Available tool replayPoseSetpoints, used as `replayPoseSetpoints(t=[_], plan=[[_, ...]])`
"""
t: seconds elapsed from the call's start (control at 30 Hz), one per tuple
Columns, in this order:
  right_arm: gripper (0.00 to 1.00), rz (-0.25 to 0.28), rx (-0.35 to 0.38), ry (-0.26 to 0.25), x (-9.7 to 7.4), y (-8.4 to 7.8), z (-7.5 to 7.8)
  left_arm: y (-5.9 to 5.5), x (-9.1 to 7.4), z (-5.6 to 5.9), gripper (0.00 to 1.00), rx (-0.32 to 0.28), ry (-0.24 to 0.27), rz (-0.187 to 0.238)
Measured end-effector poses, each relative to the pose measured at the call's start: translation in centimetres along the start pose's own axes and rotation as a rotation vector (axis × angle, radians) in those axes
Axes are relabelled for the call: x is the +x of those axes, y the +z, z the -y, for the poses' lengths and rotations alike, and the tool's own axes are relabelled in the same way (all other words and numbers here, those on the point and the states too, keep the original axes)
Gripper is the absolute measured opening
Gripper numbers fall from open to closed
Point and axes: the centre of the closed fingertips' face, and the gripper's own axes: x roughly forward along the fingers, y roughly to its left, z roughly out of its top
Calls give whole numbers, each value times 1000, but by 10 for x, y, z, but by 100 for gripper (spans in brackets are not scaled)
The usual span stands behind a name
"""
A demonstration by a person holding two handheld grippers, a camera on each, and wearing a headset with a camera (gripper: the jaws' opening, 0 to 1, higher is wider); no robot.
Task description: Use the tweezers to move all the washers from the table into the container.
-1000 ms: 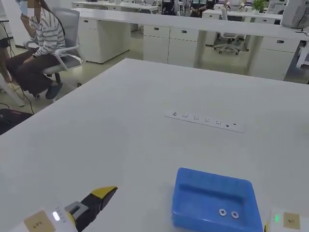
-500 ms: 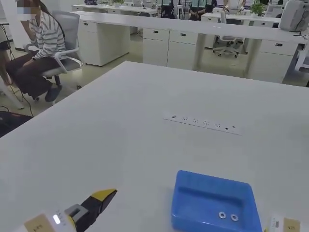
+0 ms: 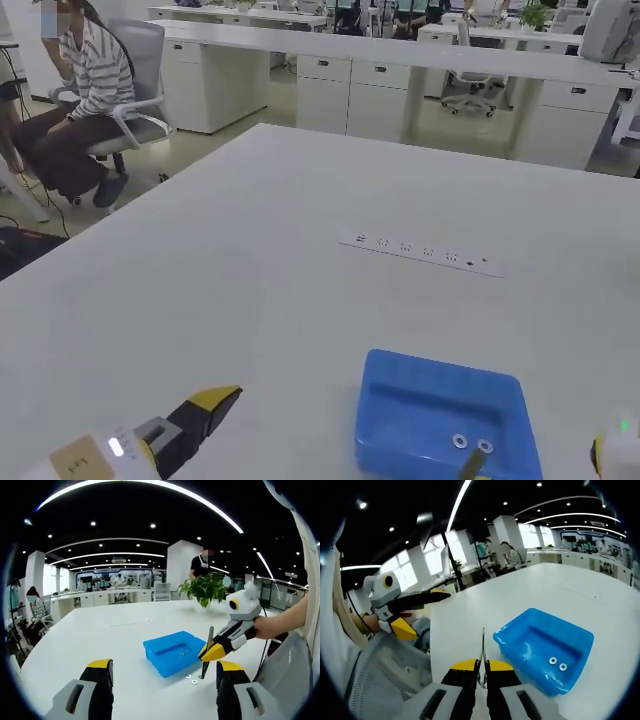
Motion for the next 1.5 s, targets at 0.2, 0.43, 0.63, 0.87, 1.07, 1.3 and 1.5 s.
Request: replayPoseSetpoints(t=[0.2, 0.43, 0.63, 0.87, 1.07, 1.3, 1.5], plan=[[3, 38, 7, 5, -6, 20, 11, 0, 0, 0, 86, -3, -1, 2], [3, 57, 0, 17, -11, 40, 23, 0, 0, -1, 86, -4, 3, 3], [3, 82, 21, 17, -9, 50, 30, 0, 0, -1, 86, -1, 6, -1], [3, 107, 43, 8, -4, 60, 42, 0, 0, -2, 86, -2, 5, -1], [3, 112, 83, -13, 1, 63, 57, -1, 1, -2, 86, 1, 5, -4], [3, 100, 123, -40, 7, 58, 75, -1, 1, -2, 86, 2, 6, -6], [3, 77, 150, -59, 13, 52, 88, -1, 1, -3, 86, 1, 8, -6]])
